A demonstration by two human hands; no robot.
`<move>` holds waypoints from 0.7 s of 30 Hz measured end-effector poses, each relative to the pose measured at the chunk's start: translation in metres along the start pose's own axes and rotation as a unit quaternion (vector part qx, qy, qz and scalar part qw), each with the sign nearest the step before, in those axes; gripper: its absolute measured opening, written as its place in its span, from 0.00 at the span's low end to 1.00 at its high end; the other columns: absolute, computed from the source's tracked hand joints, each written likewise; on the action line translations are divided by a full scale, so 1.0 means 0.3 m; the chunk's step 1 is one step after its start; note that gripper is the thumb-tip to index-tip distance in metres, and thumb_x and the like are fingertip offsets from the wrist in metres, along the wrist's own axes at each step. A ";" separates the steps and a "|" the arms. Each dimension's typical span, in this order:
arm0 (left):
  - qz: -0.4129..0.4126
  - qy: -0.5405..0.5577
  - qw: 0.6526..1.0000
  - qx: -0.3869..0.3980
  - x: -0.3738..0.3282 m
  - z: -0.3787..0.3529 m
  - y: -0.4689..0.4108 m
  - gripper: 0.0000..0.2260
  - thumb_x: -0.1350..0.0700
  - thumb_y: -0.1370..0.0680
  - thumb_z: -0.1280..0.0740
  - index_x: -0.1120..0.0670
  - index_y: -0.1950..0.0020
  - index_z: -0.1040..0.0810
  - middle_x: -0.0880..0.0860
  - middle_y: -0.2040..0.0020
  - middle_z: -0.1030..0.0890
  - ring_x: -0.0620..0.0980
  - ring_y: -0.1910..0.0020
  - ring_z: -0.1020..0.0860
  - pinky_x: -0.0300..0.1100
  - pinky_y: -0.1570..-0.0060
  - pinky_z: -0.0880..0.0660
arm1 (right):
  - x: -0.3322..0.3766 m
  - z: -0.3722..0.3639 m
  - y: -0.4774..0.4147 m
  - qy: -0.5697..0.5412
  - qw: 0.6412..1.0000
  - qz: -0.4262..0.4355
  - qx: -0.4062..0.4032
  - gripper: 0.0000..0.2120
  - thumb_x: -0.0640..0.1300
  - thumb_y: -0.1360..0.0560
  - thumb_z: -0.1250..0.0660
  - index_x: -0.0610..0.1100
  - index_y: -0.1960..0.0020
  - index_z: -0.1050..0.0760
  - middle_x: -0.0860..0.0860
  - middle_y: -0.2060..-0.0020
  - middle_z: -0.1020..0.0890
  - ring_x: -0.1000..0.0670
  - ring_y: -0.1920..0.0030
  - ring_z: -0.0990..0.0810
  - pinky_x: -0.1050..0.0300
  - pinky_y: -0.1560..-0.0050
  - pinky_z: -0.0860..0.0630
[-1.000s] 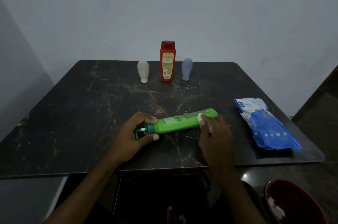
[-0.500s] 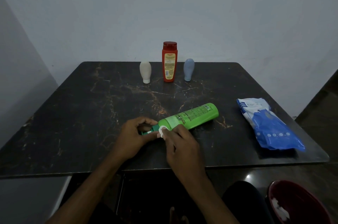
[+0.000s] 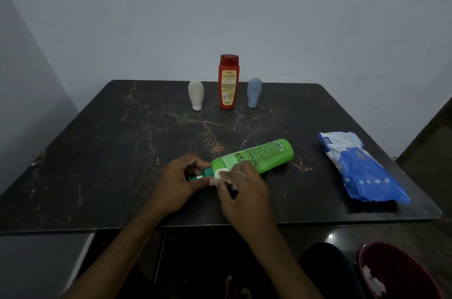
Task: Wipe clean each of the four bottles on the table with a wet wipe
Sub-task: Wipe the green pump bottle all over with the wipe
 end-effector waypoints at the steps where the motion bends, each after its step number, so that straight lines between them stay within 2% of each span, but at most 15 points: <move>1: -0.004 -0.004 1.000 -0.001 -0.001 0.003 0.001 0.16 0.51 0.35 0.19 0.53 0.51 0.16 0.47 0.52 0.15 0.46 0.54 0.17 0.41 0.50 0.20 | 0.024 -0.017 0.005 0.010 1.000 0.013 0.001 0.05 0.44 0.24 0.32 0.47 0.50 0.19 0.53 0.53 0.25 0.54 0.55 0.24 0.60 0.57 0.23; 3: -0.007 -0.014 1.000 0.005 0.001 0.002 0.001 0.15 0.52 0.35 0.19 0.53 0.51 0.16 0.47 0.51 0.15 0.47 0.53 0.17 0.43 0.49 0.19 | 0.041 -0.028 0.011 0.021 1.000 0.020 -0.009 0.04 0.41 0.24 0.32 0.46 0.52 0.19 0.52 0.54 0.24 0.53 0.57 0.24 0.59 0.58 0.24; 6: -0.003 -0.007 1.000 0.000 0.014 0.006 0.000 0.15 0.60 0.34 0.18 0.53 0.51 0.16 0.50 0.50 0.15 0.52 0.52 0.16 0.52 0.46 0.19 | -0.006 -0.003 0.007 0.020 1.000 -0.008 -0.021 0.07 0.38 0.24 0.32 0.45 0.48 0.19 0.51 0.52 0.22 0.53 0.54 0.22 0.61 0.54 0.24; 9: 0.004 0.014 1.000 -0.004 0.023 0.012 -0.002 0.15 0.64 0.34 0.18 0.54 0.51 0.17 0.53 0.51 0.14 0.55 0.51 0.15 0.59 0.45 0.20 | -0.148 0.066 -0.010 0.028 0.995 -0.088 -0.035 0.08 0.38 0.23 0.34 0.45 0.45 0.19 0.51 0.49 0.21 0.55 0.53 0.22 0.70 0.53 0.29; 12: 0.005 0.013 1.000 0.006 0.016 0.004 -0.001 0.14 0.64 0.33 0.19 0.55 0.50 0.17 0.49 0.50 0.14 0.50 0.51 0.15 0.57 0.45 0.19 | -0.293 0.192 -0.039 0.051 0.986 -0.130 -0.093 0.05 0.38 0.23 0.32 0.43 0.49 0.18 0.49 0.52 0.19 0.58 0.57 0.24 0.77 0.56 0.31; 15: 0.003 0.005 1.000 0.014 0.014 0.000 0.001 0.14 0.62 0.32 0.19 0.53 0.50 0.17 0.47 0.50 0.14 0.48 0.51 0.15 0.57 0.45 0.19 | -0.381 0.264 -0.043 0.055 0.977 -0.163 -0.127 0.04 0.39 0.24 0.31 0.45 0.51 0.18 0.49 0.56 0.20 0.57 0.60 0.24 0.71 0.57 0.29; 17: -0.003 -0.003 1.000 0.012 0.014 0.002 0.003 0.14 0.60 0.32 0.19 0.52 0.50 0.18 0.48 0.50 0.14 0.49 0.51 0.15 0.58 0.45 0.19 | -0.361 0.238 -0.040 0.058 0.978 -0.158 -0.127 0.04 0.40 0.24 0.31 0.44 0.52 0.18 0.48 0.57 0.20 0.55 0.60 0.23 0.73 0.58 0.32; 19: -0.008 -0.007 1.000 0.007 0.011 0.005 0.005 0.14 0.60 0.31 0.19 0.51 0.50 0.18 0.48 0.50 0.15 0.49 0.51 0.15 0.59 0.46 0.19 | -0.292 0.159 -0.026 0.048 0.982 -0.146 -0.109 0.04 0.42 0.23 0.32 0.44 0.51 0.19 0.49 0.56 0.20 0.54 0.60 0.23 0.73 0.60 0.31; 21: -0.012 -0.009 1.000 0.002 0.009 0.009 0.005 0.14 0.60 0.32 0.19 0.51 0.51 0.18 0.49 0.50 0.15 0.50 0.51 0.16 0.59 0.47 0.20 | -0.184 0.058 -0.001 0.030 0.990 -0.119 -0.064 0.05 0.44 0.21 0.34 0.47 0.50 0.20 0.52 0.54 0.23 0.55 0.60 0.24 0.64 0.59 0.24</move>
Point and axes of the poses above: each hand's wrist, its own y-axis away from the middle knuckle, its own z-axis out of the back of the hand, x = y × z, the point moved 9 cm from there along -y, towards the middle knuckle
